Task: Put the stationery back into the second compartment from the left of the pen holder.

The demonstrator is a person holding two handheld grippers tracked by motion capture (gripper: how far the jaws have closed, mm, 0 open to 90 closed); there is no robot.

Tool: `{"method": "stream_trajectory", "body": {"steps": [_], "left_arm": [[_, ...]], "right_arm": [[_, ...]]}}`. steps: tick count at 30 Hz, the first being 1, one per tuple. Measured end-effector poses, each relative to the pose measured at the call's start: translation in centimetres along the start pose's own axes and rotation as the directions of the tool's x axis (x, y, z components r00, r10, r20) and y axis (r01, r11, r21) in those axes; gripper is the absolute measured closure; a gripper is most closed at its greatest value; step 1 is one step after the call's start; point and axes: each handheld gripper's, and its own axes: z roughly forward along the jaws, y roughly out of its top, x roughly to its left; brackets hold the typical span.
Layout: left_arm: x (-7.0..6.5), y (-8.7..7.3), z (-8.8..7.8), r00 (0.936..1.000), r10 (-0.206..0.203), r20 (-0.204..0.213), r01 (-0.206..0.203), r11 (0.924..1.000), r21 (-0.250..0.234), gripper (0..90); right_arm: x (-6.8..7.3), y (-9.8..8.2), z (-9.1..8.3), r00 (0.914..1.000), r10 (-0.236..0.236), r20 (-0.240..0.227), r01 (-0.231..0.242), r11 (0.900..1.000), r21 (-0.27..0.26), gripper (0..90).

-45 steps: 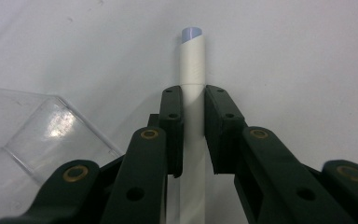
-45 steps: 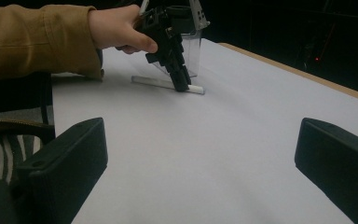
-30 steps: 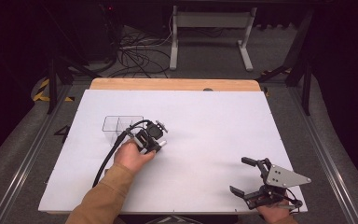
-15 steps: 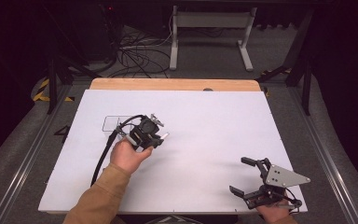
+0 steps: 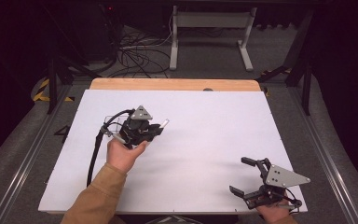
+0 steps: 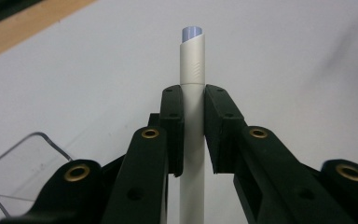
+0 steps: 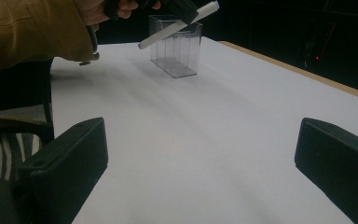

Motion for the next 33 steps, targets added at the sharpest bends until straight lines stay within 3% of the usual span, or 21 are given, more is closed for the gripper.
{"method": "stream_trajectory", "body": {"steps": [4, 10, 17, 19, 21, 23, 29, 33], "left_arm": [[0.3, -0.1, -0.9, 0.9999, -0.003, 0.014, 0.004, 0.9971, -0.076, 78.8], [0.7, -0.3, -1.8, 0.9997, -0.012, 0.020, 0.015, 0.9834, -0.181, 78.8], [1.5, -0.8, -3.0, 0.9973, -0.052, 0.052, 0.066, 0.9515, -0.301, 78.8], [1.8, -1.0, -3.3, 0.9959, -0.057, 0.070, 0.077, 0.9385, -0.337, 78.8], [2.1, -1.2, -3.4, 0.9952, -0.063, 0.074, 0.086, 0.9302, -0.357, 78.8], [2.3, -1.5, -3.7, 0.9949, -0.066, 0.077, 0.091, 0.9155, -0.392, 78.8], [2.7, -1.8, -4.1, 0.9963, -0.069, 0.050, 0.084, 0.8922, -0.444, 78.7], [3.0, -2.1, -4.2, 0.9956, -0.084, 0.043, 0.094, 0.8819, -0.462, 78.7]], "right_arm": [[0.0, 0.0, 0.0, 1.0000, 0.000, -0.001, 0.000, 1.000, 0.001, 3.1], [0.0, 0.0, 0.0, 1.0000, -0.002, 0.000, 0.002, 1.000, 0.001, 3.1], [0.0, 0.0, 0.0, 1.0000, -0.003, 0.000, 0.003, 1.000, 0.002, 3.1], [0.0, 0.0, 0.0, 1.0000, -0.004, 0.000, 0.004, 1.000, 0.001, 3.1], [0.0, 0.0, 0.0, 1.0000, -0.003, 0.000, 0.003, 1.000, 0.002, 3.1], [0.0, 0.0, 0.1, 1.0000, -0.005, 0.001, 0.005, 1.000, 0.002, 3.1], [0.0, 0.0, 0.0, 1.0000, -0.005, 0.002, 0.005, 1.000, 0.000, 3.1], [0.1, 0.0, 0.0, 1.0000, -0.006, 0.001, 0.006, 1.000, 0.000, 3.1]]}}
